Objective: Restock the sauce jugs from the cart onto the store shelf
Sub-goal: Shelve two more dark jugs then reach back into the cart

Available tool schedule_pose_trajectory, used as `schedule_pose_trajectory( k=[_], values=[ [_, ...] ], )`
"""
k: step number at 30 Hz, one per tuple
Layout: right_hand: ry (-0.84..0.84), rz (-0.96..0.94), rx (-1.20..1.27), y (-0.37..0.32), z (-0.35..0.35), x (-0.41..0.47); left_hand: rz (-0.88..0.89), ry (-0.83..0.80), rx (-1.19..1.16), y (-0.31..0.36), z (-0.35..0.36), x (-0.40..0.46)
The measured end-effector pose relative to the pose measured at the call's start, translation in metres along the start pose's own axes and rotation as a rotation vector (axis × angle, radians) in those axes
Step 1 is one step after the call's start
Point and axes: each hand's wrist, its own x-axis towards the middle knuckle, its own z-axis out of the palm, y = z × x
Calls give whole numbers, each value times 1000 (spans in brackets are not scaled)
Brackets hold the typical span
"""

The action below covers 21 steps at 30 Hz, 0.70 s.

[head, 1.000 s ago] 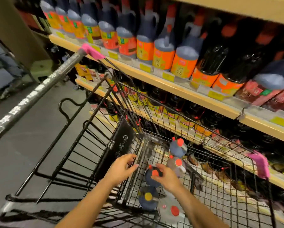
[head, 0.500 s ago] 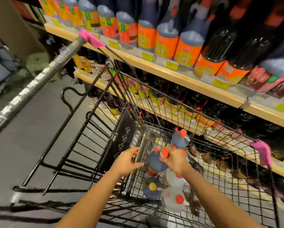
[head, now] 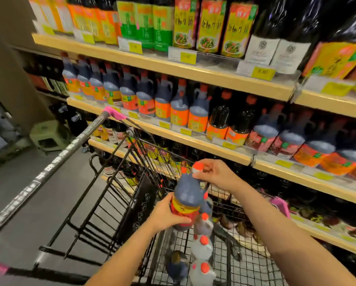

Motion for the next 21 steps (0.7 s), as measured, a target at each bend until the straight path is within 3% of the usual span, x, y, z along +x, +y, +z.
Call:
schedule_pose_trajectory(
  k=[6, 10, 16, 21],
  values=[
    [-63, 135, 184, 30, 18, -37, 83, 58, -63, 31, 13, 2],
    [106, 81, 279, 44, 25, -44, 136, 15, -11, 48, 24, 8],
    [302, 183, 380, 94, 29, -71, 89, -296, 90, 20, 41, 26],
    [496, 329, 425, 146, 40, -110, -65, -586, 305, -78, 42, 24]
  ],
)
